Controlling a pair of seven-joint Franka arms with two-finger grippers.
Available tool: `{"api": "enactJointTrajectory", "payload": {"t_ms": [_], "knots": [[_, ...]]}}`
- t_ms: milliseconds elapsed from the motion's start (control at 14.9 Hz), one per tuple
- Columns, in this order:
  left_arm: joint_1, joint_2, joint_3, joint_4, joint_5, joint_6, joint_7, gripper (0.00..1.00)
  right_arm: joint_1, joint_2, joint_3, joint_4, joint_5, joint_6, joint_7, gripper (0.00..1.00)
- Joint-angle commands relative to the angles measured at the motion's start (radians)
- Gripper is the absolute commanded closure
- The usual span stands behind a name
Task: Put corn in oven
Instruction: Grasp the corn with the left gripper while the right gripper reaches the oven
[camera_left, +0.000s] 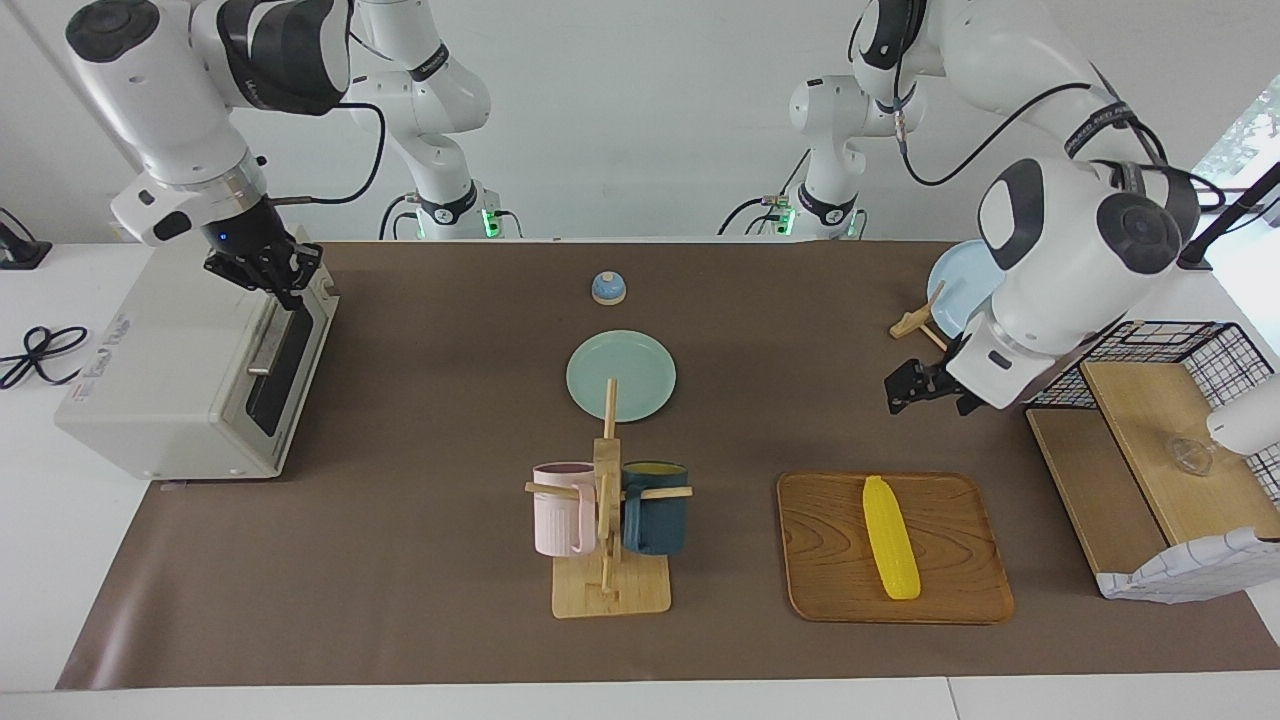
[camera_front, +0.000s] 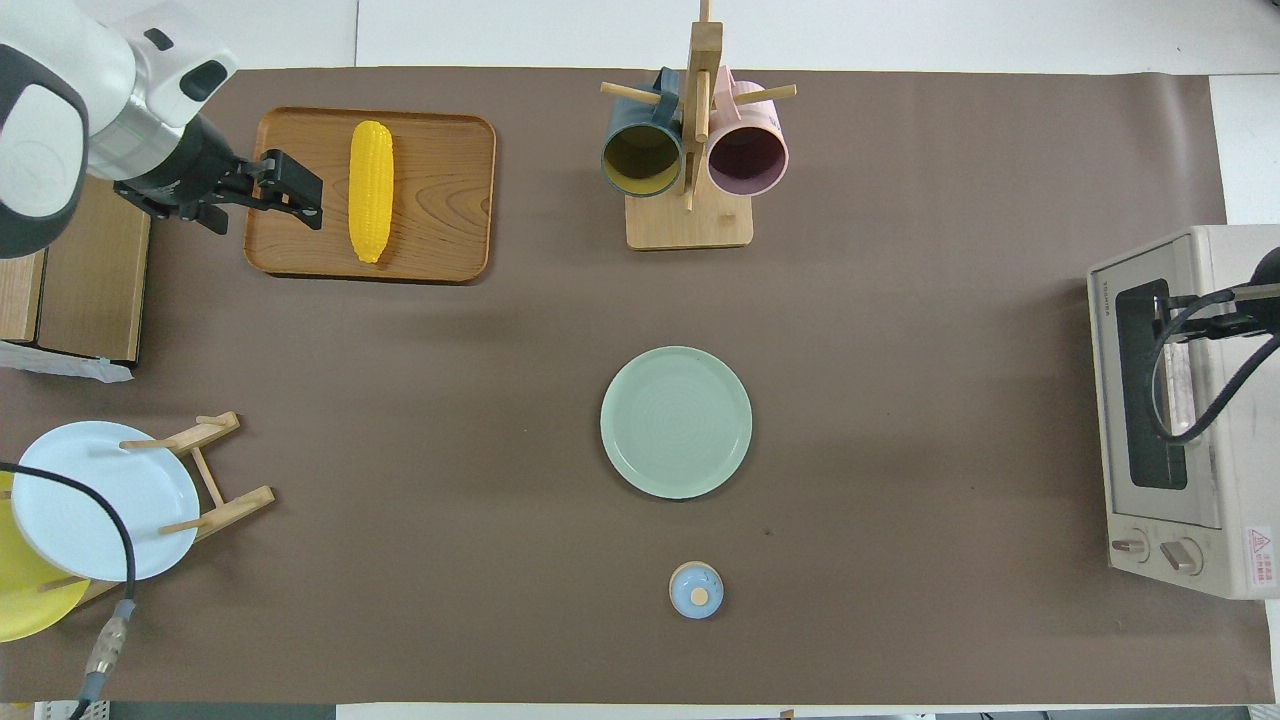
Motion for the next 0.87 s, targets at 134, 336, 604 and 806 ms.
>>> {"api": "enactJointTrajectory", "payload": {"t_ms": [134, 336, 604, 806], "knots": [[0.003, 0.219, -0.007, 0.186, 0.011, 0.077, 0.023, 0.00, -0.035, -0.051, 0.005, -0.101, -0.050, 0.040, 0.093, 1.00], [0.003, 0.289, 0.001, 0.226, 0.015, 0.126, 0.042, 0.00, -0.049, -0.022, 0.005, -0.140, -0.050, 0.098, 0.096, 1.00], [0.000, 0.295, -0.005, 0.212, 0.050, 0.194, 0.058, 0.00, -0.038, -0.002, 0.006, -0.155, -0.129, 0.089, 0.070, 1.00], [-0.012, 0.344, -0.002, 0.218, 0.063, 0.226, 0.067, 0.00, -0.043, -0.002, 0.006, -0.161, -0.132, 0.095, 0.047, 1.00]]}}
